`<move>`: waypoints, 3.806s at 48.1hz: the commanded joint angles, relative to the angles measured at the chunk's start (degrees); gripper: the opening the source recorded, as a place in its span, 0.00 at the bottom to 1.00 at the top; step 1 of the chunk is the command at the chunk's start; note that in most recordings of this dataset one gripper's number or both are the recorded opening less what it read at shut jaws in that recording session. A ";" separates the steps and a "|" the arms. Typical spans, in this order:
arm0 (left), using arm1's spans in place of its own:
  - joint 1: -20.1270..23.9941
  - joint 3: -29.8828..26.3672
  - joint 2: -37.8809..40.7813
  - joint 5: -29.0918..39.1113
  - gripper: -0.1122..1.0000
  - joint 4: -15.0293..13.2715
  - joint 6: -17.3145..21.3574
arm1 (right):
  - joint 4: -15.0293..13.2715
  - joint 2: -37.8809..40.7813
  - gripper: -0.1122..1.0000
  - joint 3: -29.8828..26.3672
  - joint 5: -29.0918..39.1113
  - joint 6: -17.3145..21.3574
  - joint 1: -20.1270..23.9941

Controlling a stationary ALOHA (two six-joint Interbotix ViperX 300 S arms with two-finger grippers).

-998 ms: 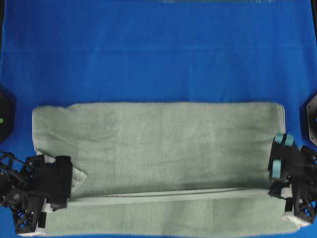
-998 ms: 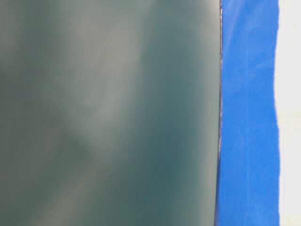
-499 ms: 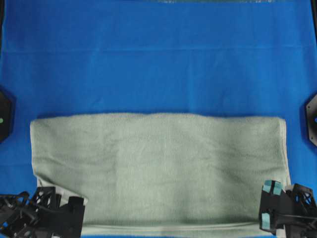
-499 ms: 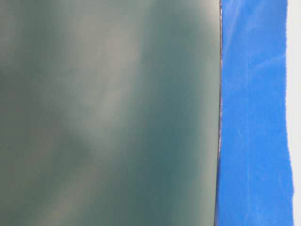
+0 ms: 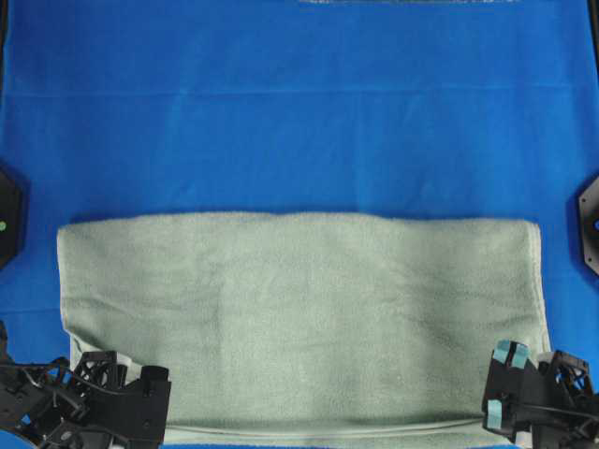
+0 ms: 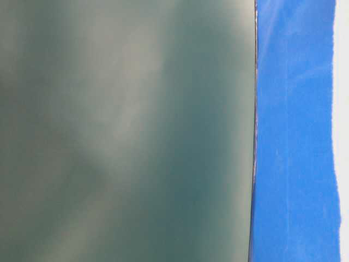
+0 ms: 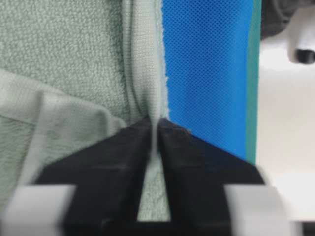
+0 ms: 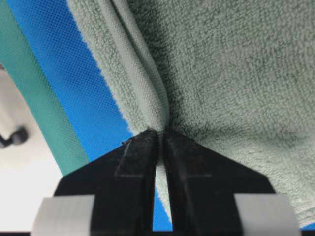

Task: Fold a bath towel.

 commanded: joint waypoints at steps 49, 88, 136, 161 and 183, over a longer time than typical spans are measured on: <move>30.67 9.14 -28.48 22.15 0.80 9.23 16.96 | -16.00 -33.31 0.64 11.69 27.60 -18.46 -27.42; 40.61 23.91 -14.77 -0.53 0.61 12.22 16.44 | -15.03 -9.23 0.55 18.90 -2.02 -28.48 -44.56; 33.75 1.23 -44.65 34.19 0.20 10.37 14.33 | -18.72 -40.69 0.23 -1.05 26.81 -29.71 -39.29; 15.29 -9.93 -39.90 27.42 0.20 10.28 -5.62 | -44.56 -36.91 0.23 -7.56 29.97 -28.83 -47.11; 7.91 -26.28 -21.62 23.03 0.20 11.16 -6.24 | -49.22 -28.65 0.23 -10.02 12.39 -29.44 -66.71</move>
